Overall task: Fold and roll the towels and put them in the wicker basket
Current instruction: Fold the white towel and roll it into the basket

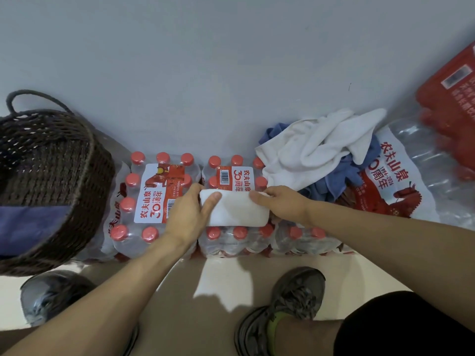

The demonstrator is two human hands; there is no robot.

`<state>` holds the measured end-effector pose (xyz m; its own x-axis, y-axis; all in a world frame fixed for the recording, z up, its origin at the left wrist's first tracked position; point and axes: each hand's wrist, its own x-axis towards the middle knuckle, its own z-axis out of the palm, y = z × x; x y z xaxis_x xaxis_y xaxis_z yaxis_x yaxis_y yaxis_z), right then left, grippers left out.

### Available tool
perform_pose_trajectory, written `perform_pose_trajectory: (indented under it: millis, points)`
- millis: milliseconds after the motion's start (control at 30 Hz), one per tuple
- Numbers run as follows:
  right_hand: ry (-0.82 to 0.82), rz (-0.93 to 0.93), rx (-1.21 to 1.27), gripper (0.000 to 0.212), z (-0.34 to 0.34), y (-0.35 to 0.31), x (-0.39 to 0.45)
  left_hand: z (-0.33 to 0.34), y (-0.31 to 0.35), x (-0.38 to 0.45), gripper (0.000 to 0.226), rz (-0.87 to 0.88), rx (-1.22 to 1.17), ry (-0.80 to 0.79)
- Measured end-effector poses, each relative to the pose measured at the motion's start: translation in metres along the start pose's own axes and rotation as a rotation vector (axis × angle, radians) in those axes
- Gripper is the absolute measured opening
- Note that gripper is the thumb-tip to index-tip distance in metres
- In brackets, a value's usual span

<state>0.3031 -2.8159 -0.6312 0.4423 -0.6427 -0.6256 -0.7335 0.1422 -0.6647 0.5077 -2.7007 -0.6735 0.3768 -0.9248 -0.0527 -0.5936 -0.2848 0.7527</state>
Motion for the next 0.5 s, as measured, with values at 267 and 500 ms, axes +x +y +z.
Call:
perform_pose_trajectory:
  millis: [267,500]
  points:
    - [0.076,-0.037,-0.108,0.042,0.008,0.002,0.000,0.009,-0.001,0.012,0.047,-0.120,0.230,0.005]
    - [0.158,-0.006,-0.225,0.054,0.021,0.000,0.003,0.002,0.007,0.006,0.049,0.053,0.297,0.038]
